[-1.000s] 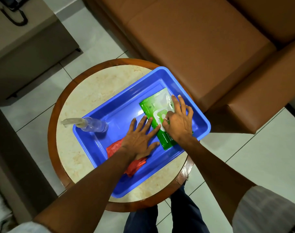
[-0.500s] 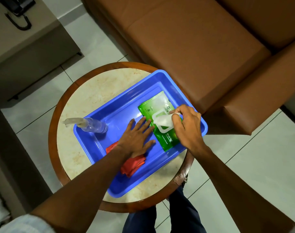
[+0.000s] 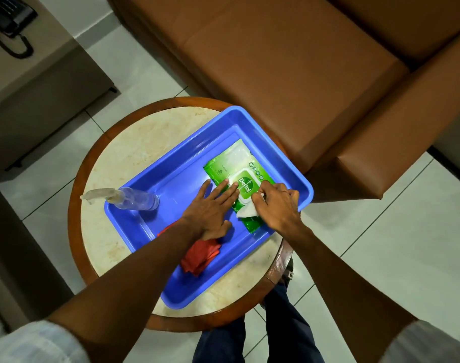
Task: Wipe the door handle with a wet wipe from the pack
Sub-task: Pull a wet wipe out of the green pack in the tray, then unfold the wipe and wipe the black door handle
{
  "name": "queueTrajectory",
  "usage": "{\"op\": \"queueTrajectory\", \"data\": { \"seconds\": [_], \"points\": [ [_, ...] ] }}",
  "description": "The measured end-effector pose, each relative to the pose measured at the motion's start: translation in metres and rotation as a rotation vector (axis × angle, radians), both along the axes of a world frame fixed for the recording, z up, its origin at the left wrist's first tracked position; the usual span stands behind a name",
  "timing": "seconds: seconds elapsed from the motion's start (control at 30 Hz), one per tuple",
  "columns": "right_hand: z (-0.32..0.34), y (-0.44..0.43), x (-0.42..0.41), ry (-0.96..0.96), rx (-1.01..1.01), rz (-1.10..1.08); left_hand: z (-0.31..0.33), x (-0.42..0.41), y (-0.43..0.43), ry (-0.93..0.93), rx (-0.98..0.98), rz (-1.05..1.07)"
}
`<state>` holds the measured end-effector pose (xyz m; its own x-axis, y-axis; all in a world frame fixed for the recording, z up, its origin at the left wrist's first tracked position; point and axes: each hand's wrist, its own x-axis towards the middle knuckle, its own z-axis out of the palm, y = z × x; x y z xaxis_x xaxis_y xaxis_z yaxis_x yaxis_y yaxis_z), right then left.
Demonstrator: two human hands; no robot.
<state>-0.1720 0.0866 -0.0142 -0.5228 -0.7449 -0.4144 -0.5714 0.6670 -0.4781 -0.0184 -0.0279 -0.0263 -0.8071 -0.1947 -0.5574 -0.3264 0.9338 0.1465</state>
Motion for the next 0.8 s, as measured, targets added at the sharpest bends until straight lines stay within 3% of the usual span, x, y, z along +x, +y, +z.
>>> {"op": "queueTrajectory", "data": {
  "seconds": [0.13, 0.23, 0.3, 0.37, 0.4, 0.47, 0.63, 0.8],
  "points": [
    [0.002, -0.001, 0.002, 0.028, 0.010, 0.039, 0.003, -0.007, 0.003, -0.071, 0.012, 0.021],
    [0.016, -0.001, 0.002, -0.021, -0.009, -0.076, 0.016, -0.014, 0.005, 0.029, 0.119, 0.209],
    [0.039, 0.005, -0.002, -0.209, -0.087, -0.339, 0.039, -0.020, 0.011, 0.168, 0.377, 0.614],
    [0.074, 0.018, -0.009, -0.511, -0.239, -0.623, 0.075, -0.030, 0.022, 0.254, 0.864, 1.127],
    [0.086, 0.024, -0.009, -0.622, -0.302, -0.708, 0.085, -0.032, 0.028, 0.235, 1.061, 1.278],
    [0.119, 0.043, -0.013, -0.737, -0.374, -0.786, 0.110, -0.038, 0.043, 0.271, 1.200, 1.308],
    [0.178, 0.092, -0.027, -0.804, -0.463, -0.784, 0.167, -0.072, 0.082, 0.640, 1.186, 1.276],
    [0.214, 0.153, -0.068, -0.930, -0.567, -0.795, 0.212, -0.126, 0.127, 0.648, 1.242, 1.153]
  ]
}}
